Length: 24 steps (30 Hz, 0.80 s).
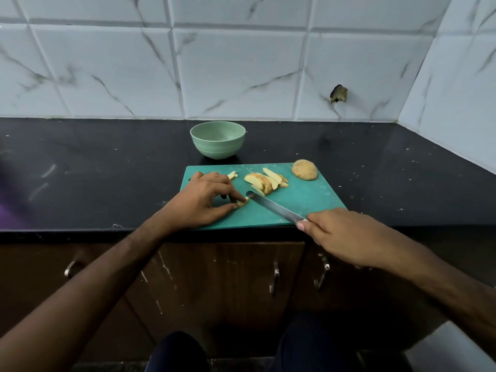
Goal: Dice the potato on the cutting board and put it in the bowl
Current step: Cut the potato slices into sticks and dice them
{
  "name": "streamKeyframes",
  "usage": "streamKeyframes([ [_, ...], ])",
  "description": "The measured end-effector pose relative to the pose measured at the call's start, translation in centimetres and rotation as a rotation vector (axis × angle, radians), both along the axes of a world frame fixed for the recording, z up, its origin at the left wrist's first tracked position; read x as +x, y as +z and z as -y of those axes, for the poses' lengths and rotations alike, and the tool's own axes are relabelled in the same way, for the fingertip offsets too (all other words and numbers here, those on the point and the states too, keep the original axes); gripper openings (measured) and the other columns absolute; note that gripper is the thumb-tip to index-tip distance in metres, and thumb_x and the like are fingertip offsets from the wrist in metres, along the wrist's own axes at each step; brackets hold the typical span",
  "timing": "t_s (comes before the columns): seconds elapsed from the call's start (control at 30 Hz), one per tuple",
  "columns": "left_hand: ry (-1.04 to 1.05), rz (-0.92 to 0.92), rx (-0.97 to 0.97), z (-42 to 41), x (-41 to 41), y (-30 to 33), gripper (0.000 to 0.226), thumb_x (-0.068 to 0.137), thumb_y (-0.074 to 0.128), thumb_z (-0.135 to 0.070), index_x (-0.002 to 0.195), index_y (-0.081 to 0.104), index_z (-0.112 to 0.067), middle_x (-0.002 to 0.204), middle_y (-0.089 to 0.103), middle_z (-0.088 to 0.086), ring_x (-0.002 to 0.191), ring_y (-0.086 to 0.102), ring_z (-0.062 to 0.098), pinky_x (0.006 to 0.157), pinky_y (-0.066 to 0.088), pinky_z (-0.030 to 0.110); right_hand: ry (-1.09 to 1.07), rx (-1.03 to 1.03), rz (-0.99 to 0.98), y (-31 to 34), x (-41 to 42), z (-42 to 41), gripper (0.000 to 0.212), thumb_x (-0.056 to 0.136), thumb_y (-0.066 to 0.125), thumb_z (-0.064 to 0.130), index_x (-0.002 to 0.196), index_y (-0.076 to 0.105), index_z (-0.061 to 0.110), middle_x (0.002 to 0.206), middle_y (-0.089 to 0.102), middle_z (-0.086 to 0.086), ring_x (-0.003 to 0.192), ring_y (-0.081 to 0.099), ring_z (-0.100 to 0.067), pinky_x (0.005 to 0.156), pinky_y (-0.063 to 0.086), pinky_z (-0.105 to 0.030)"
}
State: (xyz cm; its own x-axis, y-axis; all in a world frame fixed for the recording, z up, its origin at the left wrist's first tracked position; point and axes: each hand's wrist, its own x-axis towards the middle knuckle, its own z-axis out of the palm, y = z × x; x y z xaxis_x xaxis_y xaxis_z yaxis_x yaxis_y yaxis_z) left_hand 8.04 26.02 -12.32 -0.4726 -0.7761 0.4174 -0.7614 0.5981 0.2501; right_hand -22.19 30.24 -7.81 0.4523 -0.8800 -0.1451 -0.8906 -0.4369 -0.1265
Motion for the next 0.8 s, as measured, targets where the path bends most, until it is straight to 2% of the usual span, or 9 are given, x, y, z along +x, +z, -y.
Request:
streamKeyframes([
  [0.1, 0.005, -0.006, -0.003, 0.0, 0.0, 0.0, 0.035, 0.090, 0.051, -0.055, 0.110, 0.074, -0.038, 0.099, 0.061, -0.018, 0.098, 0.054, 0.005, 0.084, 0.041, 0.046, 0.013, -0.059, -0.029, -0.9, 0.9, 0.1, 0.043, 0.107, 0.026, 0.055, 0.082, 0.047, 0.028, 0.079, 0.057, 0.005, 0.072, 0.057, -0.011, 0.063, 0.045, -0.032],
  [0.2, 0.008, -0.010, 0.001, -0.1, 0.0, 0.0, 0.035, 0.090, 0.051, -0.056, 0.110, 0.074, -0.038, 0.098, 0.060, -0.019, 0.098, 0.054, 0.004, 0.085, 0.041, 0.046, 0.030, -0.224, -0.076, -1.6, 1.6, 0.1, 0.041, 0.108, 0.023, 0.054, 0.091, 0.050, 0.027, 0.076, 0.051, 0.008, 0.068, 0.052, -0.007, 0.057, 0.037, -0.029],
  [0.27, 0.011, -0.014, -0.004, -0.1, 0.0, 0.0, 0.035, 0.089, 0.052, -0.056, 0.110, 0.074, -0.038, 0.098, 0.061, -0.019, 0.099, 0.054, 0.004, 0.084, 0.042, 0.047, 0.015, -0.285, -0.077, -1.3, 1.5, 0.2, 0.042, 0.108, 0.021, 0.054, 0.094, 0.050, 0.027, 0.077, 0.051, 0.009, 0.069, 0.053, -0.007, 0.059, 0.040, -0.030],
  [0.37, 0.013, -0.036, -0.003, -0.2, -0.1, 0.1, 0.036, 0.088, 0.052, -0.057, 0.108, 0.074, -0.037, 0.096, 0.063, -0.018, 0.098, 0.055, 0.004, 0.084, 0.042, 0.046, 0.011, -0.237, -0.044, -0.4, 0.9, 0.0, 0.039, 0.107, 0.020, 0.055, 0.088, 0.044, 0.032, 0.078, 0.054, 0.008, 0.071, 0.055, -0.008, 0.063, 0.045, -0.031],
  [0.47, 0.017, -0.035, -0.007, -0.1, 0.0, 0.0, 0.036, 0.088, 0.052, -0.058, 0.108, 0.074, -0.038, 0.097, 0.062, -0.018, 0.098, 0.054, 0.005, 0.084, 0.042, 0.045, 0.047, -0.225, -0.071, -0.8, 0.9, -0.7, 0.039, 0.107, 0.021, 0.056, 0.080, 0.038, 0.033, 0.076, 0.054, 0.008, 0.069, 0.054, -0.008, 0.056, 0.038, -0.027],
  [0.63, 0.027, -0.012, -0.013, 0.2, 0.0, -0.1, 0.025, 0.091, 0.061, -0.050, 0.109, 0.075, -0.040, 0.097, 0.061, -0.018, 0.096, 0.053, 0.006, 0.084, 0.041, 0.044, 0.047, -0.231, -0.041, -2.2, 1.7, -0.4, 0.039, 0.108, 0.023, 0.054, 0.092, 0.049, 0.030, 0.076, 0.053, 0.008, 0.067, 0.054, -0.009, 0.060, 0.044, -0.029],
  [0.8, 0.025, -0.019, -0.018, 0.2, 0.1, -0.1, 0.016, 0.091, 0.072, -0.037, 0.106, 0.076, -0.037, 0.097, 0.062, -0.017, 0.095, 0.054, 0.006, 0.082, 0.040, 0.044, 0.064, -0.306, -0.064, -2.4, 2.4, -0.2, 0.039, 0.108, 0.022, 0.053, 0.095, 0.049, 0.027, 0.074, 0.051, 0.008, 0.064, 0.052, -0.008, 0.057, 0.042, -0.029],
])
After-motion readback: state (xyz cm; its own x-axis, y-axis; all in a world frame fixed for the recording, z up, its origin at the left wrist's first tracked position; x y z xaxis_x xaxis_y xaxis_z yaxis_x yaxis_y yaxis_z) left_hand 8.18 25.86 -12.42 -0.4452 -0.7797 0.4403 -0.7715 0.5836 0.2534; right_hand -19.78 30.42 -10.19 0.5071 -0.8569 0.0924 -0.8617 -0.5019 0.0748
